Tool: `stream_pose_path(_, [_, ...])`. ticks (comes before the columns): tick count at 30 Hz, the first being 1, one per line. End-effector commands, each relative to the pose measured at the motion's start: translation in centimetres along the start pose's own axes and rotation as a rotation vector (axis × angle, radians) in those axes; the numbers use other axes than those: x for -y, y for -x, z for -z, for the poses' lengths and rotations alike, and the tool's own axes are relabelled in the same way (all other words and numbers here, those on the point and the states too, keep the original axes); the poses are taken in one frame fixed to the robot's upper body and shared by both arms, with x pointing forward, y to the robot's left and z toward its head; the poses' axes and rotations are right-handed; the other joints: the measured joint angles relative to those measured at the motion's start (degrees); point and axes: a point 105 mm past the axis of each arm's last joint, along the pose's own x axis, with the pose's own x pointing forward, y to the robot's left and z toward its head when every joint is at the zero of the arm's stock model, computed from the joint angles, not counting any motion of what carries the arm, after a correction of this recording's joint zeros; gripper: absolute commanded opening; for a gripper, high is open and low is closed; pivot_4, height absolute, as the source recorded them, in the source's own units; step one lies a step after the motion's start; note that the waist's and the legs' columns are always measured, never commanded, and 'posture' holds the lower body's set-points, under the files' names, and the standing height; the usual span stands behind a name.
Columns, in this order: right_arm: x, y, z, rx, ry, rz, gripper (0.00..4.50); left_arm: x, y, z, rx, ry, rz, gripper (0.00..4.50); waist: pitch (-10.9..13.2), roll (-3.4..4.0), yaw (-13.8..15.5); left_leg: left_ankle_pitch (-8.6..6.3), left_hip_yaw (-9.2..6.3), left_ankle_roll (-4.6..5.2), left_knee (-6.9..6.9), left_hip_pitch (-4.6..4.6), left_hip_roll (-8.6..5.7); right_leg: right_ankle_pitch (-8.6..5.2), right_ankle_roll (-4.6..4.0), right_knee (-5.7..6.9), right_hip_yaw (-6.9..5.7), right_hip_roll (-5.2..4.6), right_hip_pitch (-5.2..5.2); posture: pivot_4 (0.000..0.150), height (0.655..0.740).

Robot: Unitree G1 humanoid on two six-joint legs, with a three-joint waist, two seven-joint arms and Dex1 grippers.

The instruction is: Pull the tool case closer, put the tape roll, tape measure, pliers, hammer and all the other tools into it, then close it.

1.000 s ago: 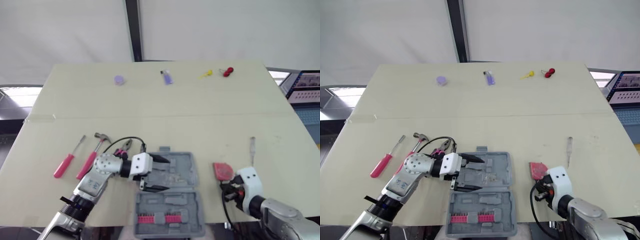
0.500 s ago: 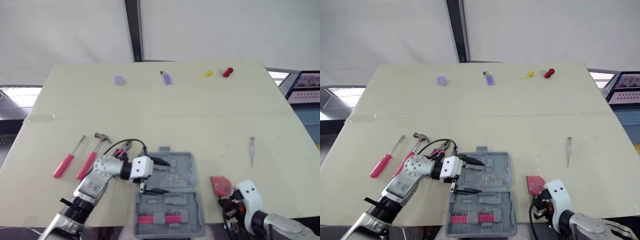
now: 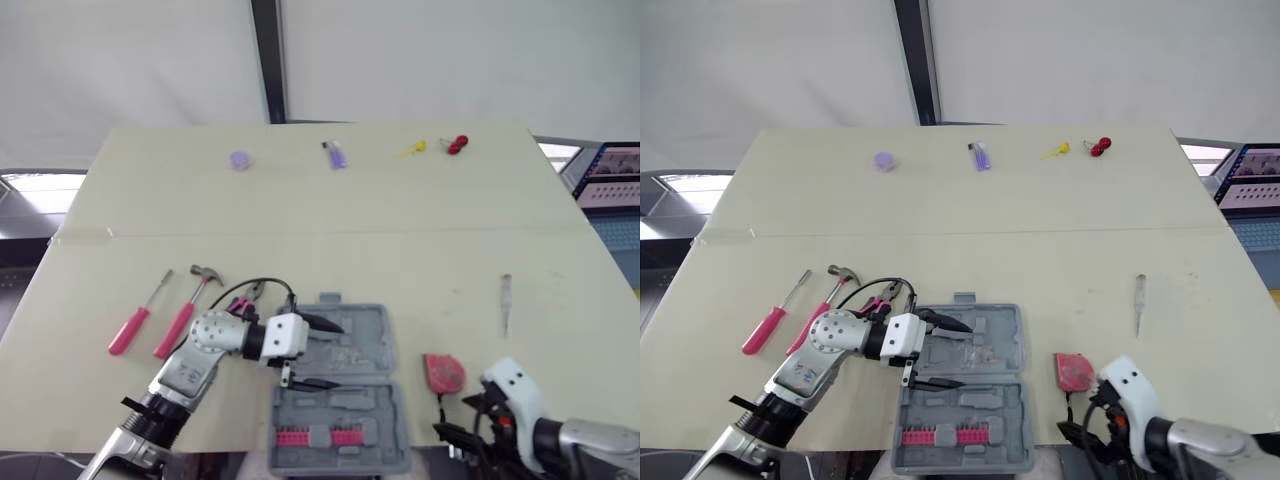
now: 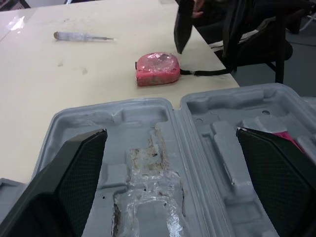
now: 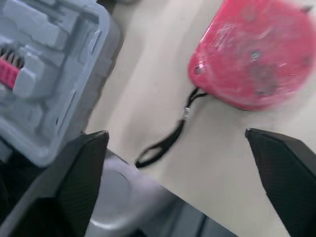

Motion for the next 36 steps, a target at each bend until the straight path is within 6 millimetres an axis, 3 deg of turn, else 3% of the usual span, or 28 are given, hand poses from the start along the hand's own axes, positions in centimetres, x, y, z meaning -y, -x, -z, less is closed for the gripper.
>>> stream_pose_path(1, [1.6, 0.9, -1.6, 0.066, 0.298, -0.083, 4.46, 0.0, 0.0, -1.3, 0.041, -0.082, -0.004, 4.50, 0.03, -0.04, -0.08, 0.00, 0.02, 0.00, 0.00, 0.00, 0.00, 0.00, 0.00, -0.01, 0.01, -0.01, 0.00, 0.150, 0.7400])
stream_pose_path(6, [4.3, 0.5, -1.2, 0.084, 0.643, -0.202, 4.46, 0.8, 0.2, -1.4, 0.045, -0.130, 0.007, 4.50, 0.06, -0.06, -0.29, 0.00, 0.03, 0.00, -0.01, 0.04, -0.01, 0.01, 0.02, -0.07, 0.00, -0.01, 0.06, 0.150, 0.7400])
stream_pose_path(11, [6.4, -0.7, -1.2, 0.082, 0.791, -0.289, 4.46, 2.0, 0.3, -1.4, 0.043, -0.157, 0.028, 4.50, 0.08, -0.04, -0.40, 0.00, 0.04, 0.01, -0.01, 0.01, -0.02, 0.01, 0.02, -0.13, -0.05, -0.02, 0.06, 0.150, 0.7400])
stream_pose_path(16, [7.3, -2.3, -1.9, 0.110, 0.842, -0.317, 4.46, 1.8, 0.5, -1.4, 0.033, -0.165, 0.006, 4.50, 0.08, 0.01, -0.30, 0.01, 0.02, 0.02, 0.06, 0.01, 0.00, 0.01, 0.02, -0.06, -0.06, -0.01, 0.08, 0.150, 0.7400])
stream_pose_path(22, [6.8, -3.4, -1.0, 0.110, 0.849, -0.362, 4.46, 1.5, 0.5, -1.4, 0.028, -0.169, -0.019, 4.50, 0.07, 0.02, -0.29, 0.01, 0.02, 0.02, 0.07, 0.00, 0.00, 0.01, 0.02, -0.06, -0.08, -0.02, 0.08, 0.150, 0.7400])
stream_pose_path(36, [7.2, -4.5, -0.4, 0.101, 0.793, -0.340, 4.46, 1.3, 0.5, -1.6, 0.031, -0.172, -0.019, 4.50, 0.06, 0.05, -0.32, 0.01, 0.02, 0.02, 0.08, 0.00, 0.00, 0.01, 0.02, -0.04, -0.07, -0.01, 0.08, 0.150, 0.7400])
